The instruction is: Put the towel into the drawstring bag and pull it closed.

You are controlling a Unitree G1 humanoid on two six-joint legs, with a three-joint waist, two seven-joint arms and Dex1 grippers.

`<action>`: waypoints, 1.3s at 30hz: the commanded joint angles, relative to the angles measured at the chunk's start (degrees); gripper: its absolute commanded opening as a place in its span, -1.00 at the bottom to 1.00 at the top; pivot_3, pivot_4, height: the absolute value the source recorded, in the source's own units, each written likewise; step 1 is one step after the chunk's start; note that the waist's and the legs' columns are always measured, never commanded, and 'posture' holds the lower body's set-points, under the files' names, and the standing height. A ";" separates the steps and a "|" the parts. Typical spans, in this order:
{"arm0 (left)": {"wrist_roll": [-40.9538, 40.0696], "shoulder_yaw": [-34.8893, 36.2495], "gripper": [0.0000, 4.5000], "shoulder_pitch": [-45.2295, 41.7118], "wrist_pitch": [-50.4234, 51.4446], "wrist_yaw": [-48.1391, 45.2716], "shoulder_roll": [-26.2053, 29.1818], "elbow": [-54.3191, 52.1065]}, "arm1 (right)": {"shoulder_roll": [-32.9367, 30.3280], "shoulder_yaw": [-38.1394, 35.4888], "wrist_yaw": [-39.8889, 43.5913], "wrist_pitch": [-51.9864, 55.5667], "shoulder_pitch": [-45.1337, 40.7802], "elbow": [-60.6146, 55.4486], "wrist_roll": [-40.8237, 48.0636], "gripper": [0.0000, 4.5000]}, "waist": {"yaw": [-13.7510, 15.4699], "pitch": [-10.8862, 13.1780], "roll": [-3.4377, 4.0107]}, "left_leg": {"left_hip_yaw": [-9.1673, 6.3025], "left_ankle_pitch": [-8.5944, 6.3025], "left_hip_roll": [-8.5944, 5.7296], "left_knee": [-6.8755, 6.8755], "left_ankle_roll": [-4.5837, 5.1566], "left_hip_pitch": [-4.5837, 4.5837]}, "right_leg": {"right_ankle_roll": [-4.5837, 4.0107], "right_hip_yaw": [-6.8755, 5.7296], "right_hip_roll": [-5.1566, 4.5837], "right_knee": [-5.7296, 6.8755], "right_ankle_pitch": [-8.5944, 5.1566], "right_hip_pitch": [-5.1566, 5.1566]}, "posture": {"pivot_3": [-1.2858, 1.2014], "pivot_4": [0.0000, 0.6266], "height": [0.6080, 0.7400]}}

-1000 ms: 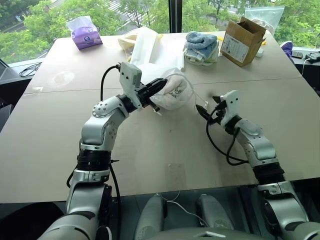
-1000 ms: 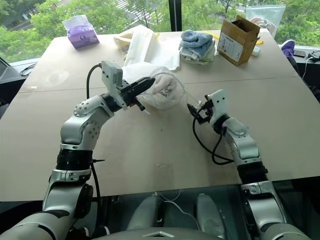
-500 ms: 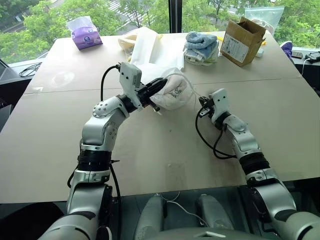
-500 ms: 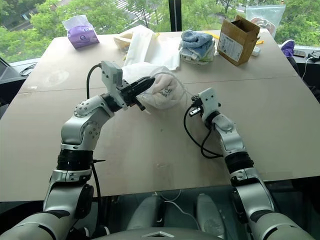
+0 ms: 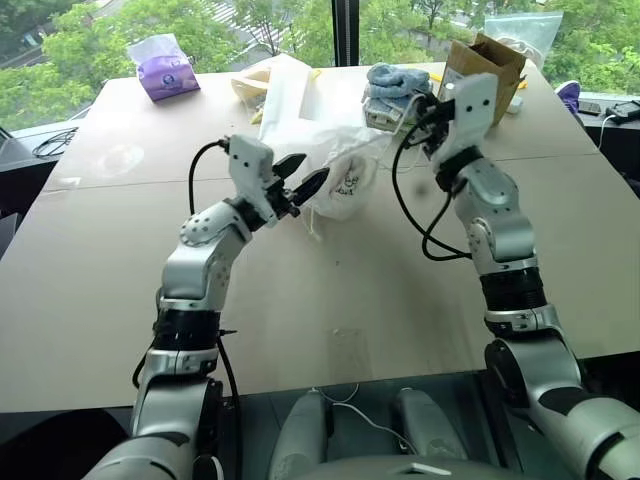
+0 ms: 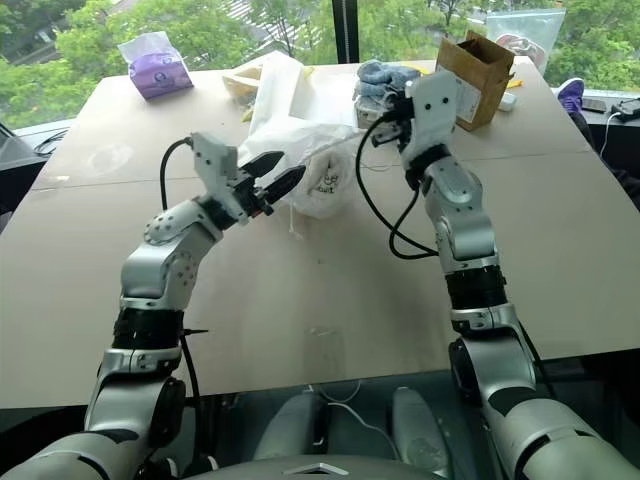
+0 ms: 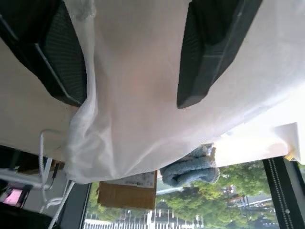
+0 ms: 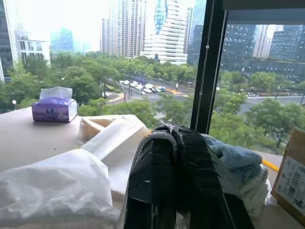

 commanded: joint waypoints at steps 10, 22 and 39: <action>6.83 -3.12 0.17 23.11 -6.40 -0.50 5.27 -16.14 | 7.01 2.12 -0.68 0.29 -4.93 1.64 -0.39 -1.00 | 1.08 -0.01 0.00 | 0.02 0.00 -0.02 -0.02 0.00 0.06 | -0.01 0.03 0.00 0.02 0.00 0.01 | 0.03 -0.52 1.00; 22.33 -13.50 0.17 14.46 -20.06 3.54 -2.38 -0.60 | 8.12 2.82 -0.69 2.09 -4.18 -0.17 -0.36 -1.00 | 0.98 -0.02 -0.01 | 0.08 0.00 -0.04 -0.04 0.01 0.06 | -0.01 0.06 0.02 0.05 0.01 -0.02 | 0.03 -0.52 1.00; 15.23 -14.32 -0.94 6.79 -4.50 -5.83 -2.85 10.52 | 7.39 2.33 -1.44 2.01 -3.71 -1.67 -0.89 -1.00 | 0.93 -0.05 0.01 | 0.02 0.01 -0.03 -0.01 0.00 0.07 | -0.01 0.00 0.02 0.06 0.01 0.01 | 0.03 -0.52 1.00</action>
